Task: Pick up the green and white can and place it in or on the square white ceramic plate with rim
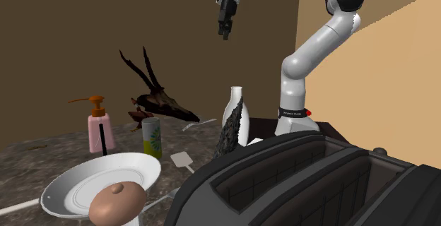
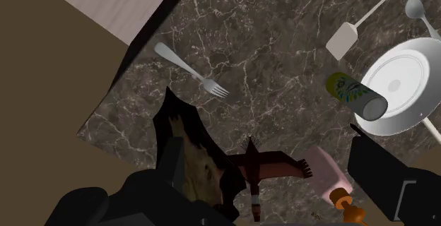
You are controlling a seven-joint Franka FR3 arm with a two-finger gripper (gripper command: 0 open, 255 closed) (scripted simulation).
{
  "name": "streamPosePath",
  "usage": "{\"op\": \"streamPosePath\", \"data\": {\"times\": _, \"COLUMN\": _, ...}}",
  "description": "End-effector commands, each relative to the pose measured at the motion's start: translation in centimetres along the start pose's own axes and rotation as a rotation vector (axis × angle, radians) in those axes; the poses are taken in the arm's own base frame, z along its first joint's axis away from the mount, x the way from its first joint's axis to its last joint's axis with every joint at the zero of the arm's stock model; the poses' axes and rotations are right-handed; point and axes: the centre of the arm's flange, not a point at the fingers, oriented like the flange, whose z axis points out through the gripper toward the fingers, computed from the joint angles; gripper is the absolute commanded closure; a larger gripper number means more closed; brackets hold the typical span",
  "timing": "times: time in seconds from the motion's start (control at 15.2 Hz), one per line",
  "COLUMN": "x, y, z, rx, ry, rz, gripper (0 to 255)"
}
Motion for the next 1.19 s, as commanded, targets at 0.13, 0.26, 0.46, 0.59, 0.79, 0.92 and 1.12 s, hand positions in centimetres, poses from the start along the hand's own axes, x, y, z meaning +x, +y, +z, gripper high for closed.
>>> {"op": "streamPosePath", "data": {"times": 0.13, "x": 0.6, "y": -2.0, "z": 1.8, "rx": -0.009, "ry": -0.007, "rz": 0.01, "gripper": 0}}
{"op": "streamPosePath", "data": {"times": 0.26, "x": 1.2, "y": -4.0, "z": 3.7, "rx": -0.018, "ry": -0.014, "rz": 0.021, "gripper": 0}}
{"op": "streamPosePath", "data": {"times": 0.46, "x": 2.0, "y": -6.9, "z": 6.5, "rx": -0.032, "ry": -0.024, "rz": 0.036, "gripper": 0}}
{"op": "streamPosePath", "data": {"times": 0.59, "x": 2.6, "y": -8.8, "z": 8.4, "rx": -0.041, "ry": -0.031, "rz": 0.047, "gripper": 0}}
{"op": "streamPosePath", "data": {"times": 0.79, "x": 3.6, "y": -11.6, "z": 11.3, "rx": -0.054, "ry": -0.041, "rz": 0.062, "gripper": 0}}
{"op": "streamPosePath", "data": {"times": 0.92, "x": 4.2, "y": -13.5, "z": 13.2, "rx": -0.063, "ry": -0.048, "rz": 0.073, "gripper": 0}}
{"op": "streamPosePath", "data": {"times": 1.12, "x": 5.1, "y": -16.2, "z": 16.2, "rx": -0.077, "ry": -0.058, "rz": 0.088, "gripper": 0}}
